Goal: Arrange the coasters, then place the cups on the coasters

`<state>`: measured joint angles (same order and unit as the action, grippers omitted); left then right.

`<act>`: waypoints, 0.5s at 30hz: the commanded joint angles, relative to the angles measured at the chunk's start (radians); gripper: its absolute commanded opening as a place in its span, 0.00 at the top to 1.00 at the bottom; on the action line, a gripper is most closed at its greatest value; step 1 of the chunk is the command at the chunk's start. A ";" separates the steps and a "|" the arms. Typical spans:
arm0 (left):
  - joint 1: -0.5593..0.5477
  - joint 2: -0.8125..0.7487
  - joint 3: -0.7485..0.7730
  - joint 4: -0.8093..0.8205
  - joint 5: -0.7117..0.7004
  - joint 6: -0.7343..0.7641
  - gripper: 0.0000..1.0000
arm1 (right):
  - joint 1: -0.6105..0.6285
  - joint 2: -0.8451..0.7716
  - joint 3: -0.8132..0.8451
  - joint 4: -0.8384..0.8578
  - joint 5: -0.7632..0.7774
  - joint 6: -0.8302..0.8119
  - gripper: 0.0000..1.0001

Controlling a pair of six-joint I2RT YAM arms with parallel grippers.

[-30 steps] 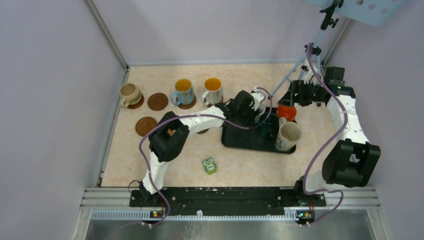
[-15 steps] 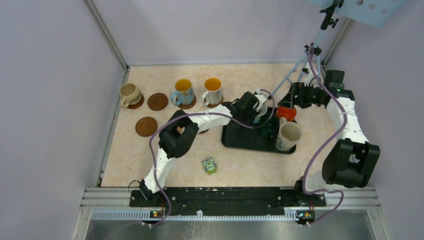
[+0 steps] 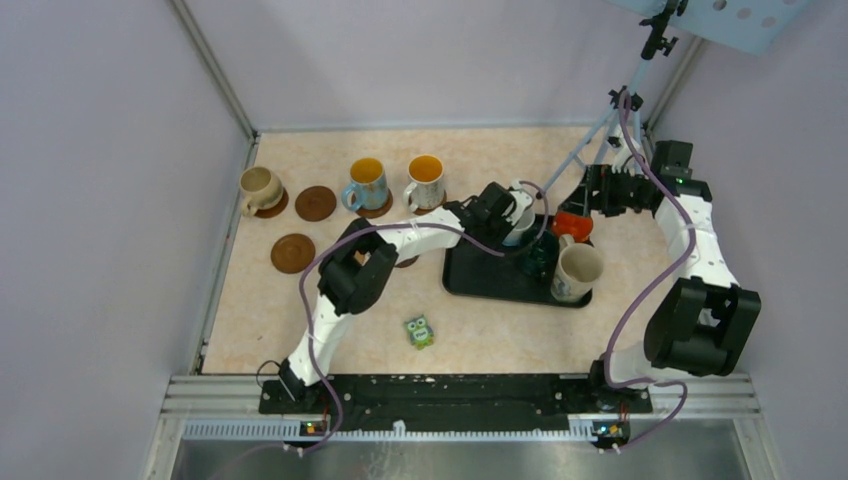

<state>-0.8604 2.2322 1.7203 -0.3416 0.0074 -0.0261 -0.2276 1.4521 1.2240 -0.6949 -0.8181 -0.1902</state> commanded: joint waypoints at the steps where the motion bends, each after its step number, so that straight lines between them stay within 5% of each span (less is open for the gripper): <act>1: 0.023 -0.131 -0.012 0.038 -0.012 0.013 1.00 | -0.014 -0.047 -0.002 0.027 -0.031 -0.019 0.08; 15: 0.070 -0.571 -0.275 0.097 0.198 0.099 1.00 | -0.014 -0.043 -0.007 0.040 -0.030 -0.011 0.08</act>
<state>-0.8097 1.8828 1.4929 -0.3496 0.0925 0.0227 -0.2279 1.4406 1.2213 -0.6895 -0.8299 -0.1898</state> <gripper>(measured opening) 0.245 0.923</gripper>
